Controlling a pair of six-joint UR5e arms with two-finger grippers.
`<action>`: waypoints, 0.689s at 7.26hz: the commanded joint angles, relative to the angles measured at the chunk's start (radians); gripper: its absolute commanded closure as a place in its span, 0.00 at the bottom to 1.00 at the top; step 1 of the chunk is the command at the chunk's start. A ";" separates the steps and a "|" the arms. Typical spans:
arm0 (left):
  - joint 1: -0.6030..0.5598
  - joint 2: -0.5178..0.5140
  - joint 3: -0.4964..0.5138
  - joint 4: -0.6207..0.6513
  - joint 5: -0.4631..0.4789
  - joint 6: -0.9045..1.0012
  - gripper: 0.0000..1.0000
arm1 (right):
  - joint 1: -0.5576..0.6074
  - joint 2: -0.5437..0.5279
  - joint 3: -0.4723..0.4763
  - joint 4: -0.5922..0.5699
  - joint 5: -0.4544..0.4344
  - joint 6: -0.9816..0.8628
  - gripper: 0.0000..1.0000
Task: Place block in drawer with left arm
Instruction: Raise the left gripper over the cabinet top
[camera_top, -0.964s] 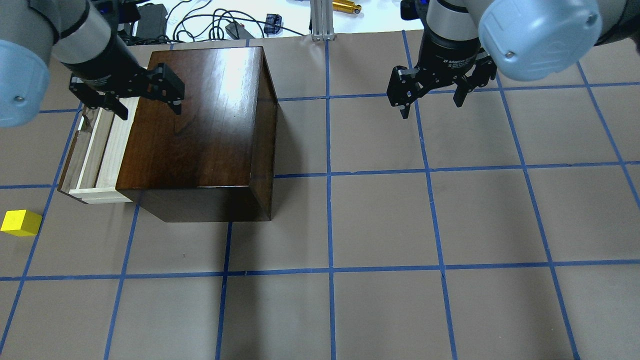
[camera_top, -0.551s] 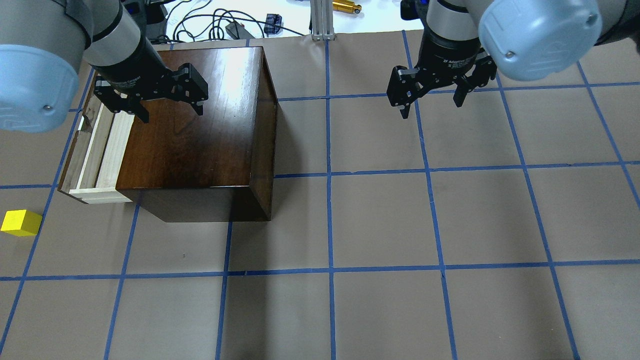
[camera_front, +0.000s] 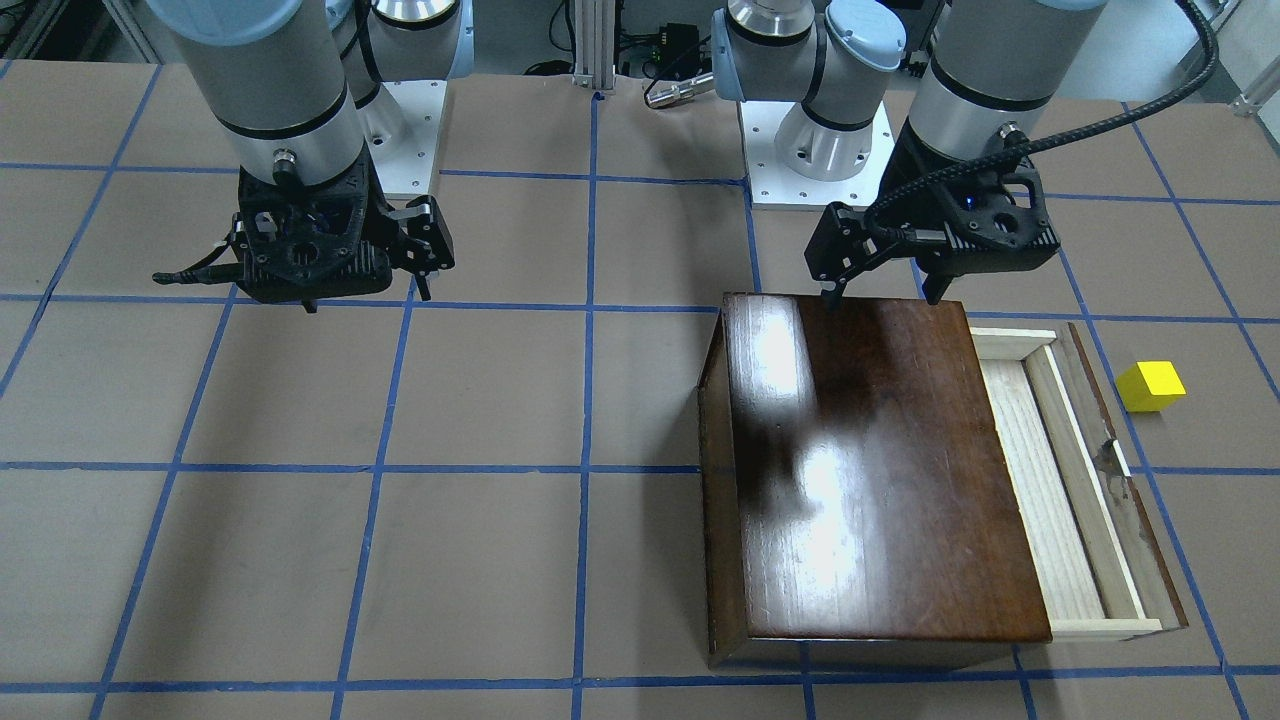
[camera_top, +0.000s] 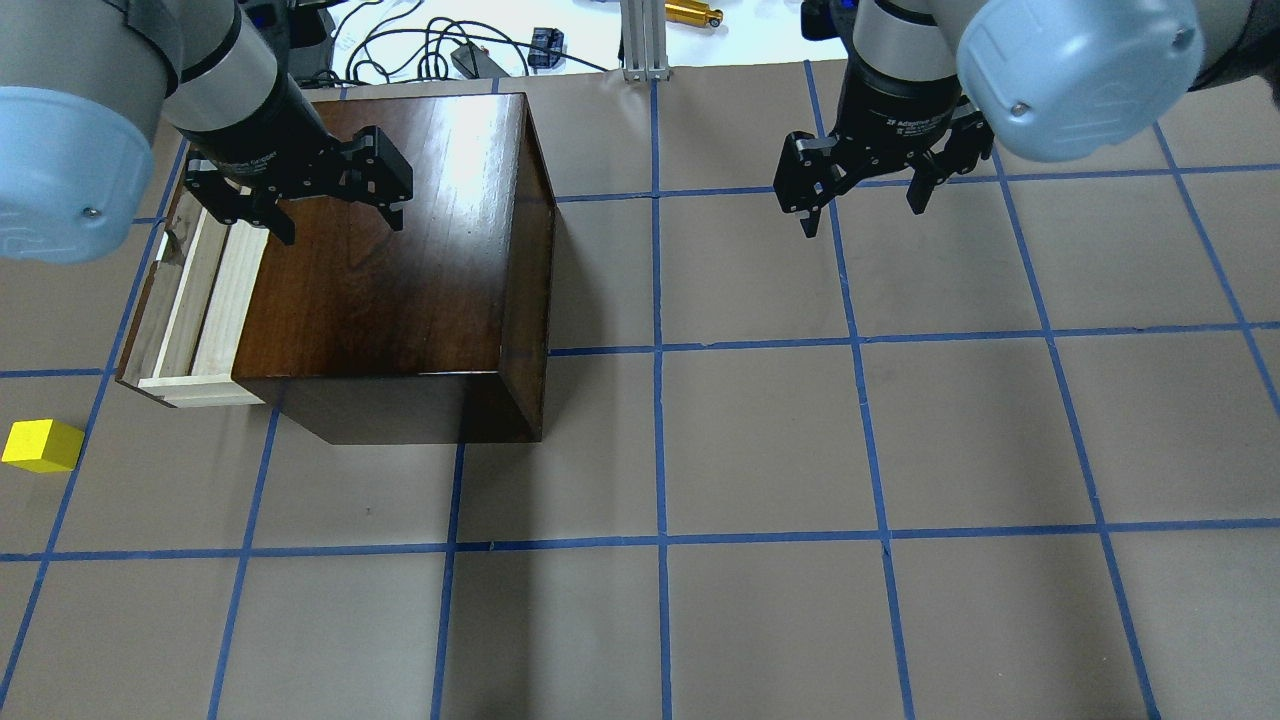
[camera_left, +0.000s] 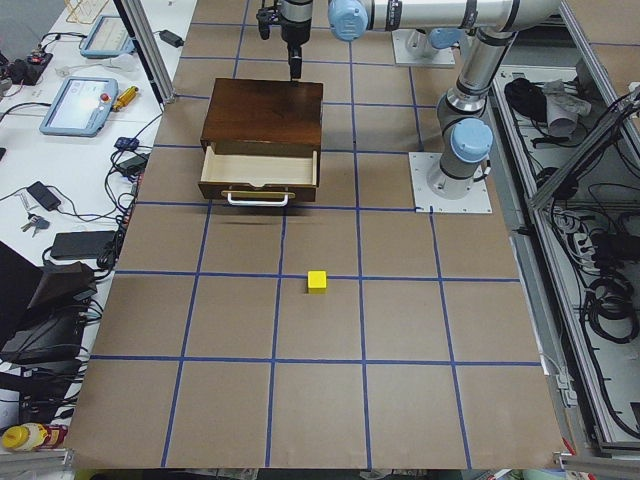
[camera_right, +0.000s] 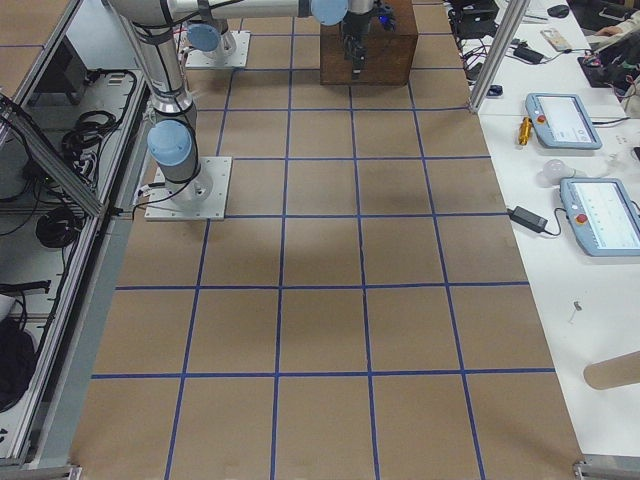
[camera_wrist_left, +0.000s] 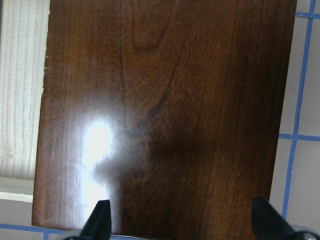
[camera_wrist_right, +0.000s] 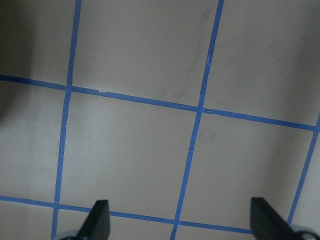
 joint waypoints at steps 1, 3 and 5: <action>0.080 0.018 -0.001 -0.016 0.068 0.196 0.00 | 0.000 0.000 0.000 0.000 0.000 0.000 0.00; 0.238 0.035 0.000 -0.062 0.067 0.344 0.00 | 0.000 0.000 0.000 0.000 0.000 0.002 0.00; 0.399 0.036 -0.004 -0.070 0.071 0.412 0.00 | 0.000 0.000 0.000 0.000 0.000 0.002 0.00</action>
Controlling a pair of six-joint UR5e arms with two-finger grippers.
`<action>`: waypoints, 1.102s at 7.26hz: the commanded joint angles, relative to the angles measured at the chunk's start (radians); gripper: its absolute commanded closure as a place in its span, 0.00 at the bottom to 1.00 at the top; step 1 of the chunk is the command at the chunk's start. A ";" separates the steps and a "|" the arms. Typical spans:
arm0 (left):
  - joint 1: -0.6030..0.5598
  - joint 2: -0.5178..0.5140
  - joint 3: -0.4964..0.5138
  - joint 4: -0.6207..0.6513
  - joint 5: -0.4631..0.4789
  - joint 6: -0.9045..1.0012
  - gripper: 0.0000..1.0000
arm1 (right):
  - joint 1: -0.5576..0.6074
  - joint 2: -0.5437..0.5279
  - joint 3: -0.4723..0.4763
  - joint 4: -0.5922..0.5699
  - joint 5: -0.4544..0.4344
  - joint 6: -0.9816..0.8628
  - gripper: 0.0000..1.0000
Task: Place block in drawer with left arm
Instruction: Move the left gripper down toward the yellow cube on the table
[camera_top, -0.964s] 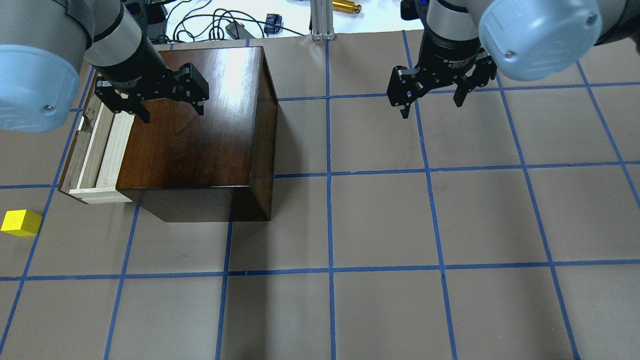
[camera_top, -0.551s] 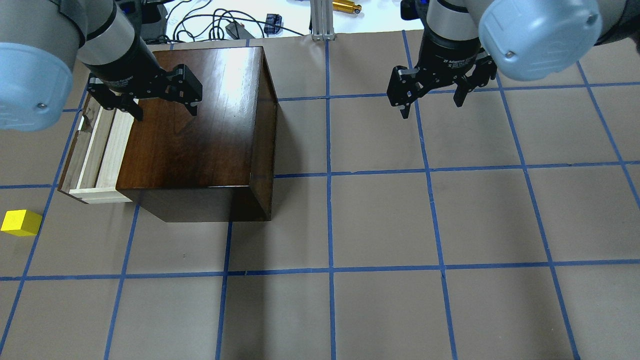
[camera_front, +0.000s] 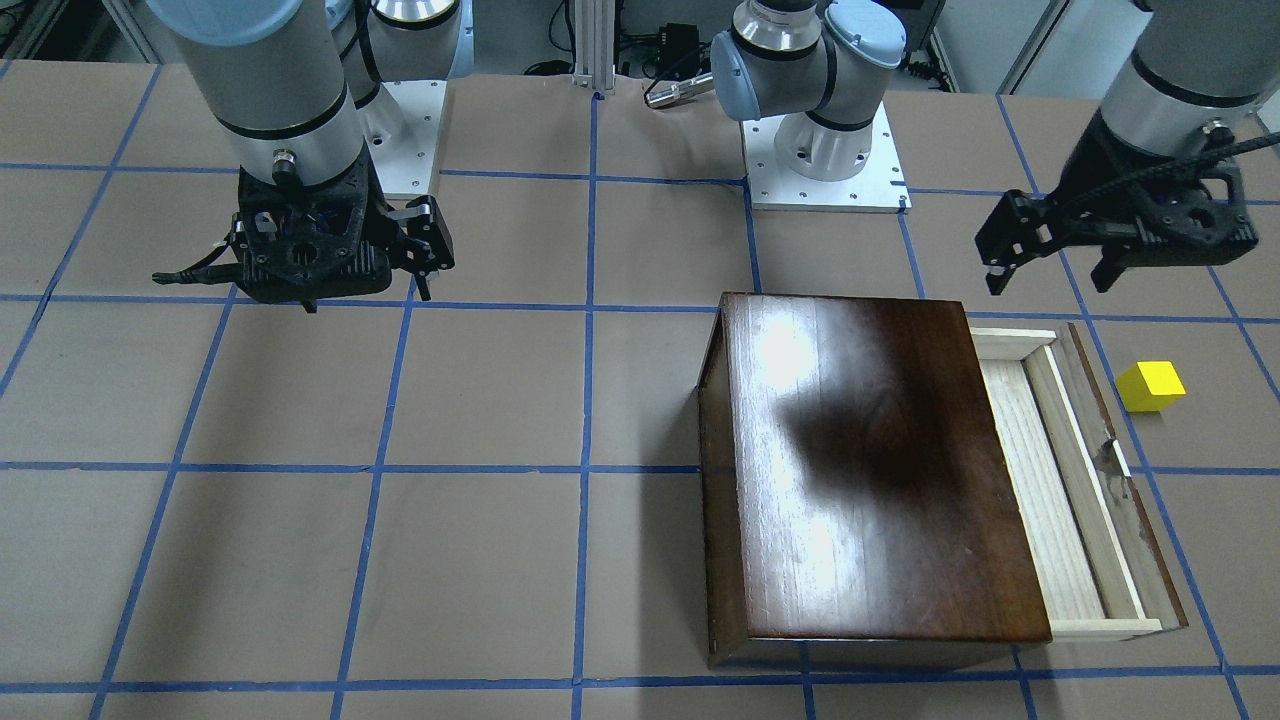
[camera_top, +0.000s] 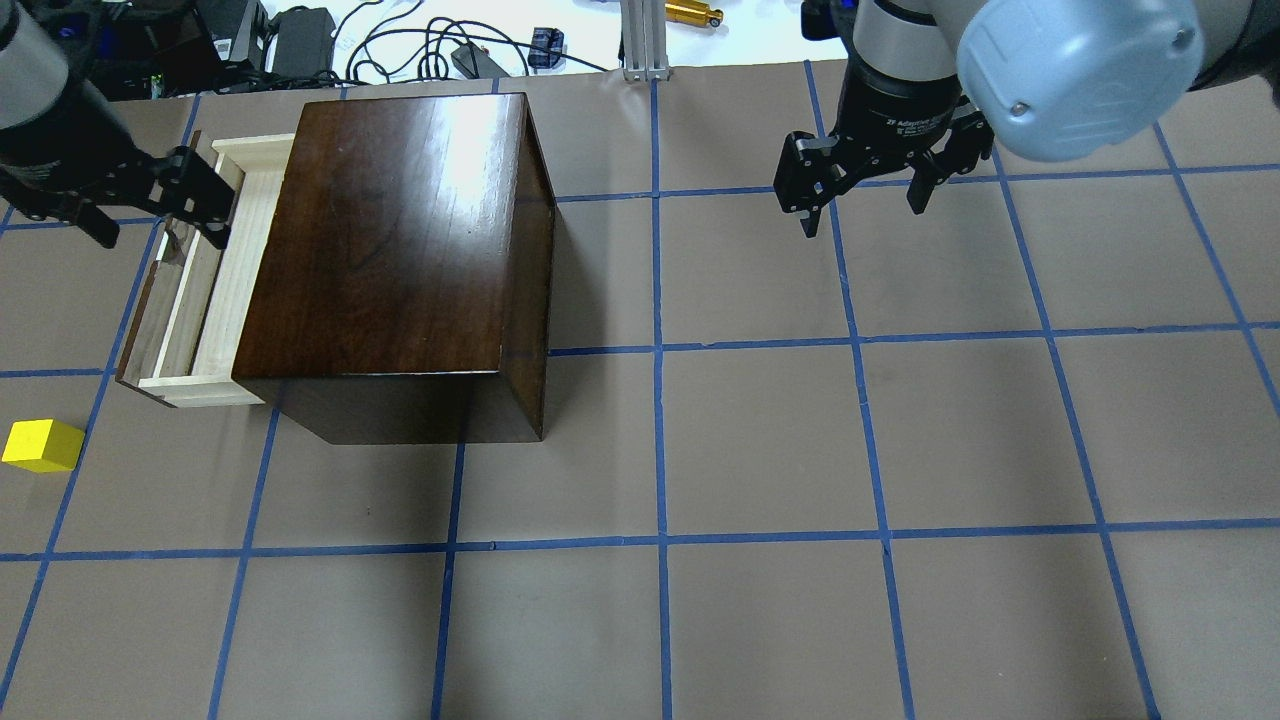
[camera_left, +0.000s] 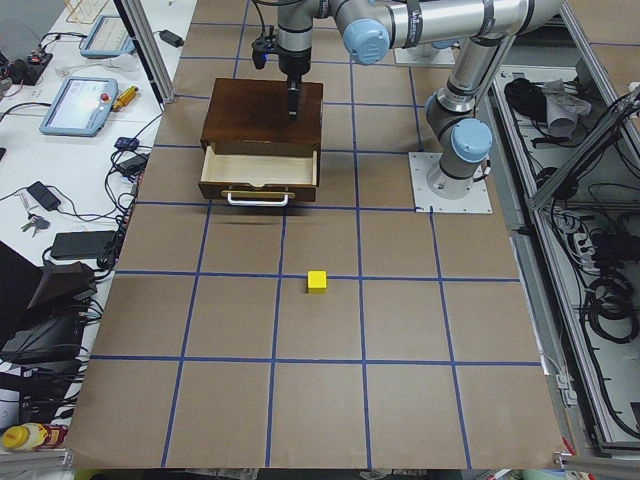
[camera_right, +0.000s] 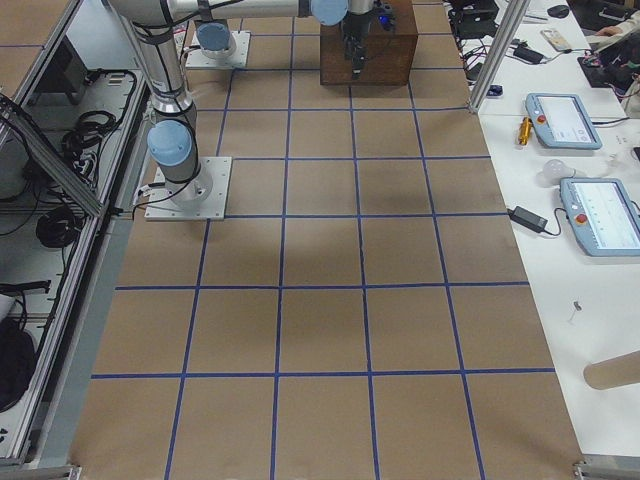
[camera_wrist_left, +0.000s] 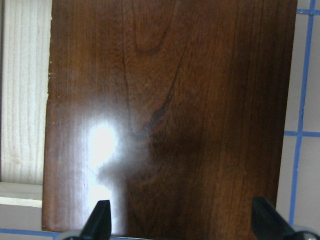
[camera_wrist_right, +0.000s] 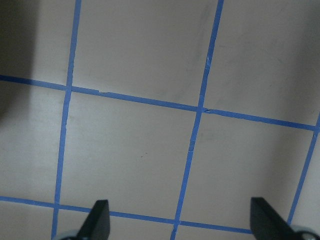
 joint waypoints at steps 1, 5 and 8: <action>0.191 -0.006 -0.008 -0.012 0.001 0.179 0.00 | 0.000 0.000 0.000 0.000 0.000 -0.001 0.00; 0.406 -0.075 -0.028 0.024 -0.004 0.785 0.00 | 0.000 0.000 0.000 0.000 0.000 -0.001 0.00; 0.512 -0.115 -0.062 0.067 -0.002 1.219 0.00 | 0.000 0.000 0.000 0.000 0.000 0.000 0.00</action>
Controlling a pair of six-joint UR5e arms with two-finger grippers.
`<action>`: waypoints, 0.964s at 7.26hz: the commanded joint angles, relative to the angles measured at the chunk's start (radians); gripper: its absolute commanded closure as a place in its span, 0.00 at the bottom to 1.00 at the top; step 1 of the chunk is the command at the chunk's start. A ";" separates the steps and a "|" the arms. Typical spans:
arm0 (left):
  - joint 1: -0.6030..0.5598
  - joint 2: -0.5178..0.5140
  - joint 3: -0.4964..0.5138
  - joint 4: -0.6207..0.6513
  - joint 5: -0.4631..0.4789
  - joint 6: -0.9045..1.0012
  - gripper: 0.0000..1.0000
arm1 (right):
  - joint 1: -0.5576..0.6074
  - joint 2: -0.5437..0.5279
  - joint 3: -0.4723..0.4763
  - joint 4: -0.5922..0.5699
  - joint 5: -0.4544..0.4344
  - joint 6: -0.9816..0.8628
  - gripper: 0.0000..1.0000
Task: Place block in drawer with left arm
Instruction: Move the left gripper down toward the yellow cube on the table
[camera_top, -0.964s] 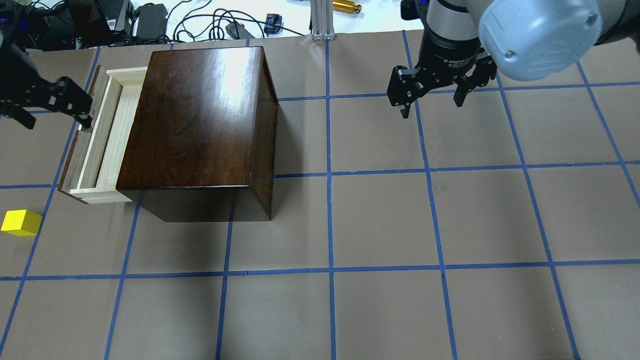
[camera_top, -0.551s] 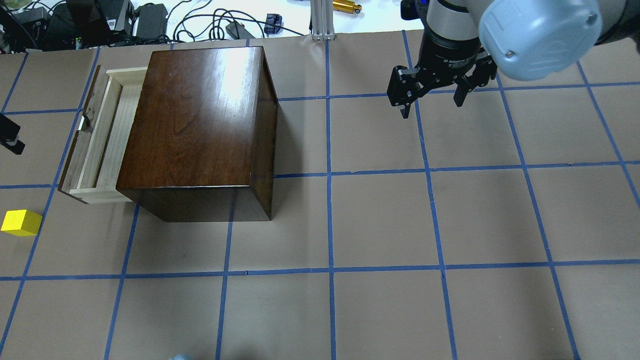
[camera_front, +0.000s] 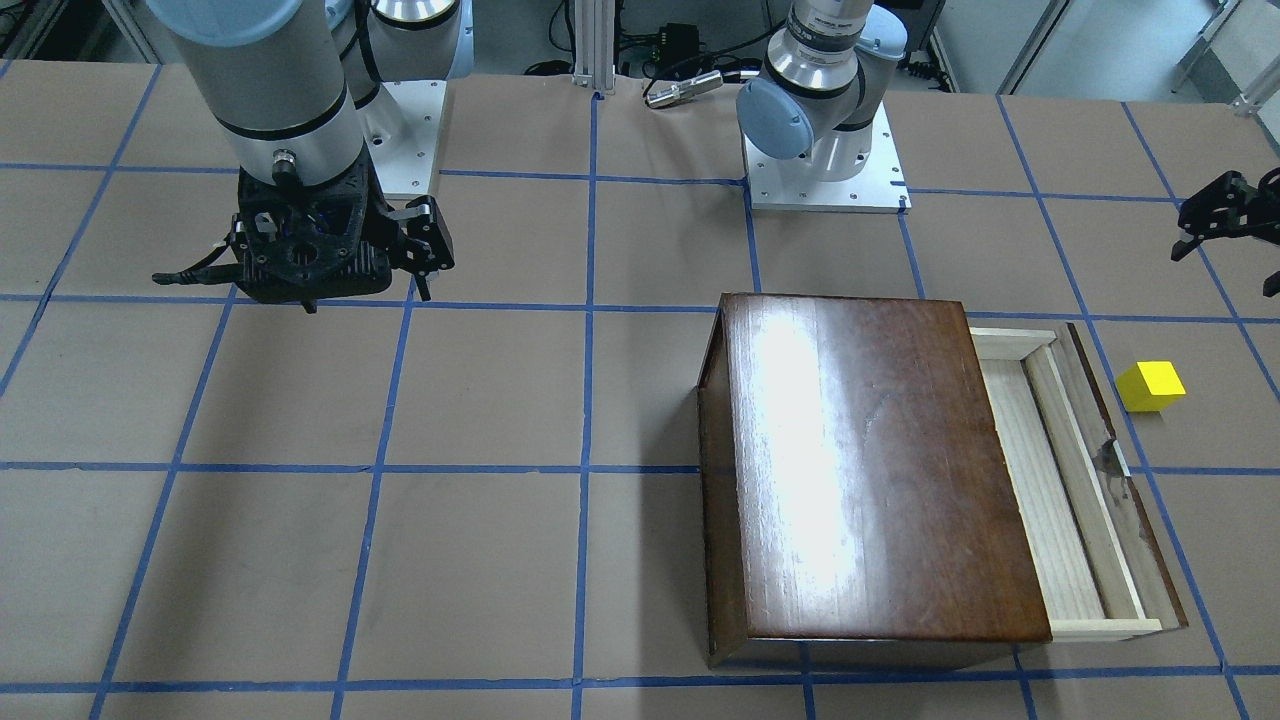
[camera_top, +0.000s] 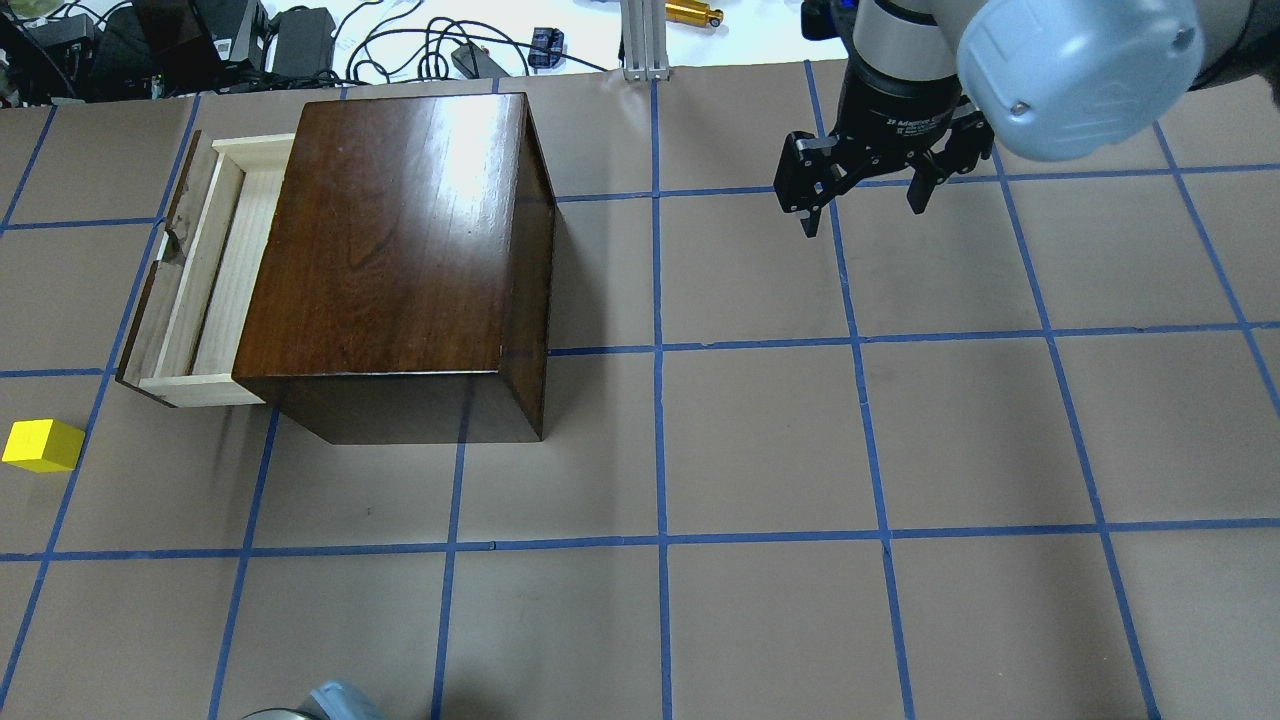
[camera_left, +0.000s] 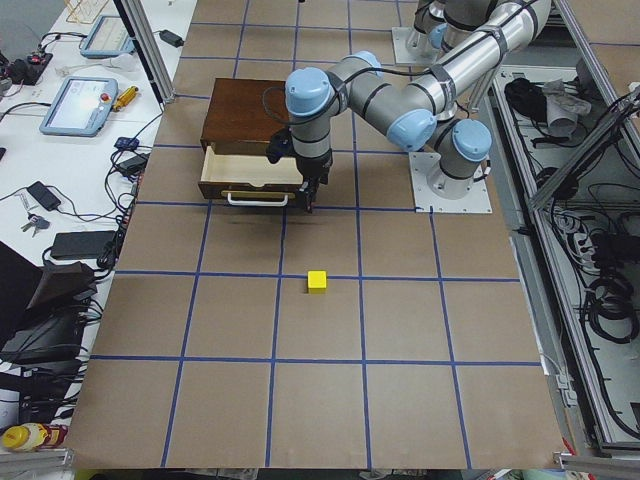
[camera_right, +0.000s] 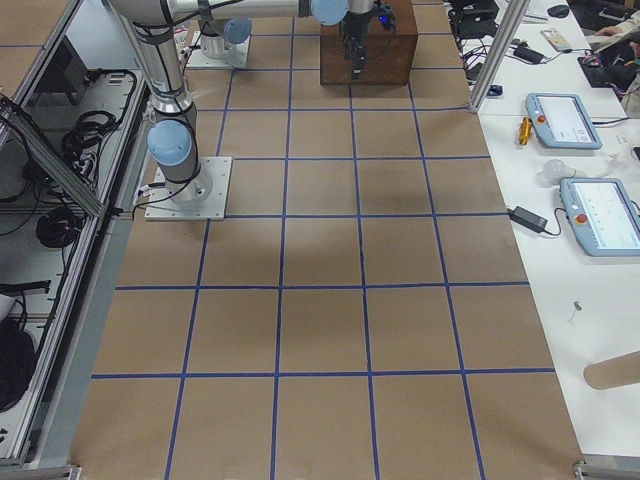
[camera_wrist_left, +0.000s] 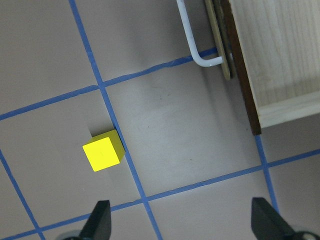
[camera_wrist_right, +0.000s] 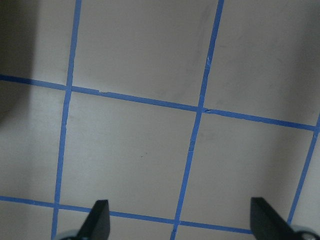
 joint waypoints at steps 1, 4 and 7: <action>0.049 -0.027 -0.020 0.044 0.001 0.261 0.00 | 0.000 0.000 0.000 0.000 0.000 0.001 0.00; 0.138 -0.094 -0.035 0.043 -0.012 0.462 0.00 | 0.000 0.000 0.000 0.000 0.000 0.000 0.00; 0.189 -0.168 -0.148 0.293 -0.150 0.528 0.00 | 0.000 0.000 0.000 0.000 0.000 0.000 0.00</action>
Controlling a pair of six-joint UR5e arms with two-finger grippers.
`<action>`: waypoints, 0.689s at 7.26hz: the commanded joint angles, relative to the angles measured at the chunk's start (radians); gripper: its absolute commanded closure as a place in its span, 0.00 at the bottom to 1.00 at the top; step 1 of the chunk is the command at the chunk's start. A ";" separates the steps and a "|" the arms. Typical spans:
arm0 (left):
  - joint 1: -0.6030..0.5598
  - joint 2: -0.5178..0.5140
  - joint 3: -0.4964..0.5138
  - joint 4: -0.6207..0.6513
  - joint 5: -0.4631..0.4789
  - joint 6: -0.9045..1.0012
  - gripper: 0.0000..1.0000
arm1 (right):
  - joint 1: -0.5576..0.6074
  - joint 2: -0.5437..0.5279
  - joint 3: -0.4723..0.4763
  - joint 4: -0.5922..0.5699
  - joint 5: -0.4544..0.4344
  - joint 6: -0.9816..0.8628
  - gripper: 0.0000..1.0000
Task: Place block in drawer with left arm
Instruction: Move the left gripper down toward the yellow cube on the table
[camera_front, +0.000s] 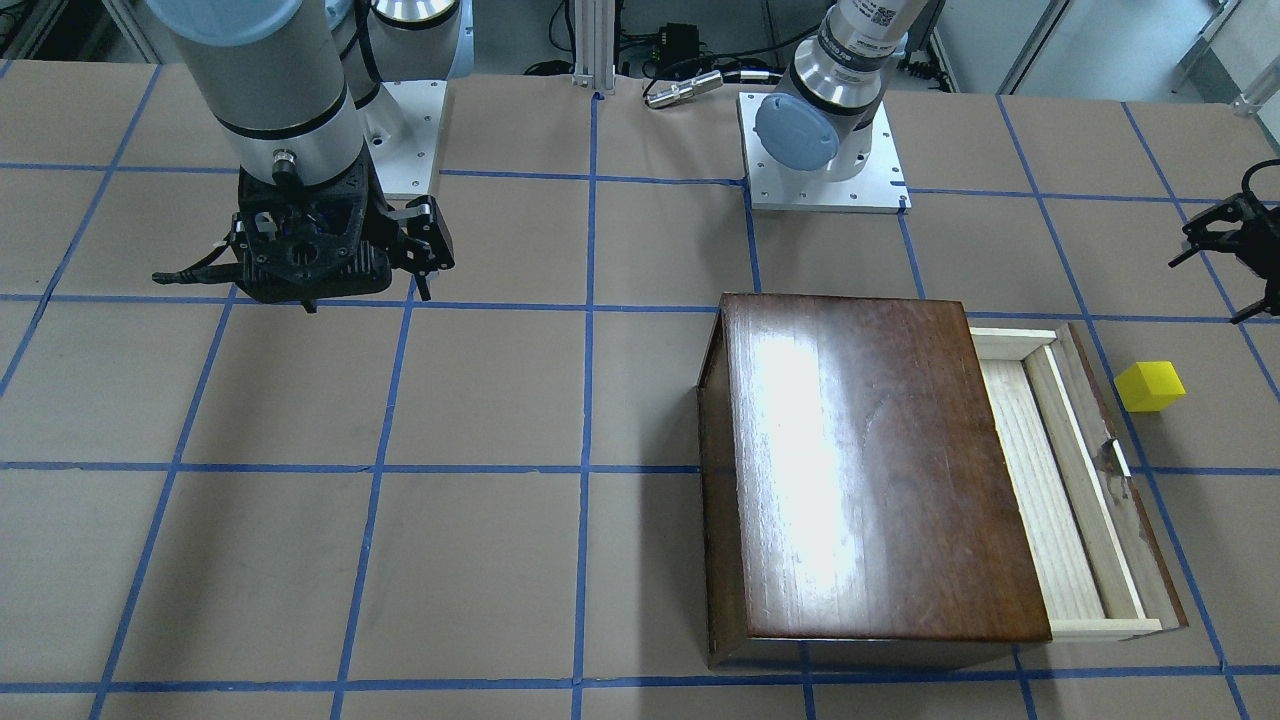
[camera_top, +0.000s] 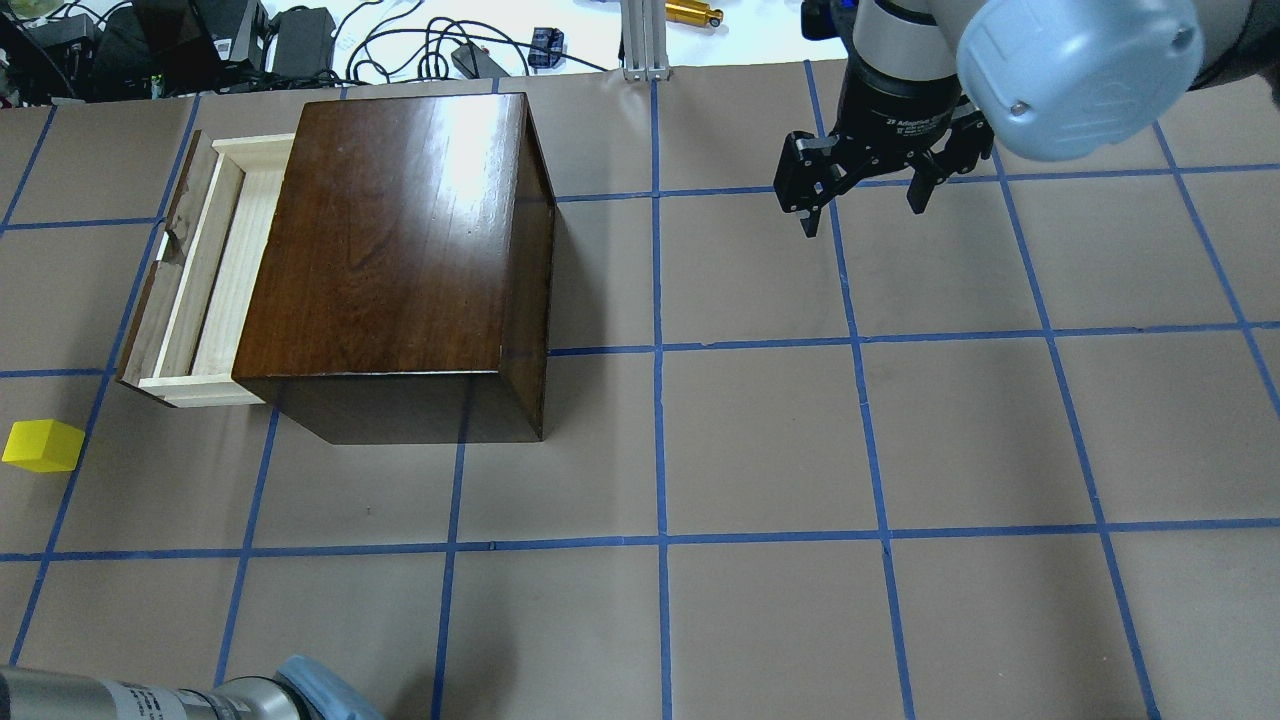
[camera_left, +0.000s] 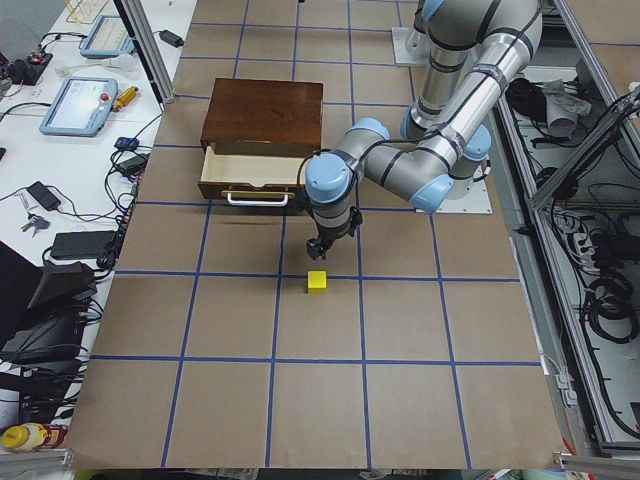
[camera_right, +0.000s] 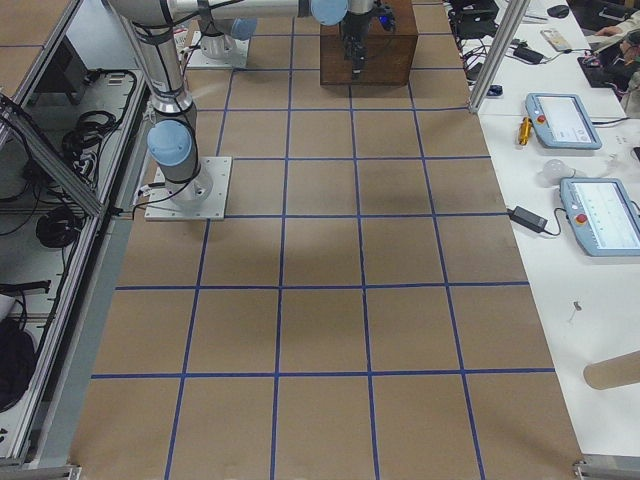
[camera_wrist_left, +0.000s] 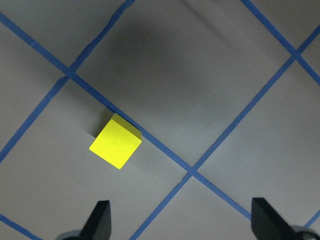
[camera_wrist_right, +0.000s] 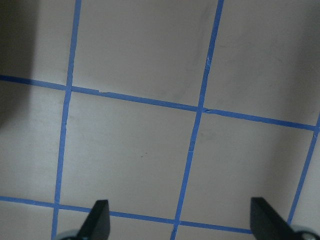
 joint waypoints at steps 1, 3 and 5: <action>0.012 -0.051 -0.096 0.202 -0.094 0.006 0.00 | 0.000 0.000 0.000 0.000 0.001 -0.001 0.00; 0.012 -0.062 -0.109 0.204 -0.094 0.014 0.00 | 0.000 0.000 0.000 0.000 0.000 0.001 0.00; 0.012 -0.070 -0.111 0.196 -0.109 0.058 0.00 | 0.000 0.000 -0.002 0.000 0.000 0.000 0.00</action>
